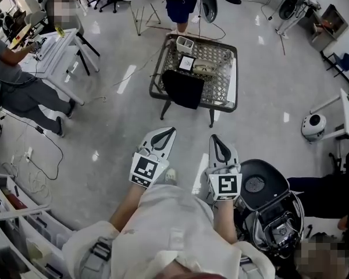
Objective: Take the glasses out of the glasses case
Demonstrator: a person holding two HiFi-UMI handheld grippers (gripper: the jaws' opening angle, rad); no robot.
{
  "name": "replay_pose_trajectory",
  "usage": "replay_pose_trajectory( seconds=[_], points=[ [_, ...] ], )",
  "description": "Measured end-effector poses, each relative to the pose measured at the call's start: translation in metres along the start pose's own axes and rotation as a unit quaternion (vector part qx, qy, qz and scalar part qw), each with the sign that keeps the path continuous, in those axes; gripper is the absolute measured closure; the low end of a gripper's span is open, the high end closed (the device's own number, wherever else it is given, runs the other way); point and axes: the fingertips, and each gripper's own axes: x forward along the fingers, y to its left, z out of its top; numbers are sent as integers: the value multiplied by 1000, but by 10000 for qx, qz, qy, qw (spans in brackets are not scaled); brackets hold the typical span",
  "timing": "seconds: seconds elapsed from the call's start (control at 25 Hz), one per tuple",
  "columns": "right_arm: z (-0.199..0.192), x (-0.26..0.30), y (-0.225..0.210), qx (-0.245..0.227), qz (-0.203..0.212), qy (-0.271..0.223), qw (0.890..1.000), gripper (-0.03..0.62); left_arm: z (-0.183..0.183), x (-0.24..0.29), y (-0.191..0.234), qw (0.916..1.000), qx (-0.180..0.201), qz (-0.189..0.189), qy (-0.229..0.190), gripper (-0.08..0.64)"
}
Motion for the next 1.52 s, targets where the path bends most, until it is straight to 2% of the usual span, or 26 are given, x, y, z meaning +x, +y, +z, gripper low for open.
replay_pose_trajectory(
  seconds=[0.4, 0.8, 1.16, 1.52],
  points=[
    [-1, 53, 3, -92, -124, 150, 9998, 586, -7, 29, 49, 9997, -30, -222, -2, 548],
    [-8, 77, -10, -84, -168, 340, 9992, 585, -11, 56, 64, 9992, -131, -367, 34, 548],
    [-9, 112, -31, -55, -53, 258, 9996, 586, -4, 86, 84, 9997, -142, -214, 9, 548],
    [-12, 159, -87, 47, 60, 254, 9996, 586, 13, 149, 102, 9999, -86, -42, 40, 548]
  ],
)
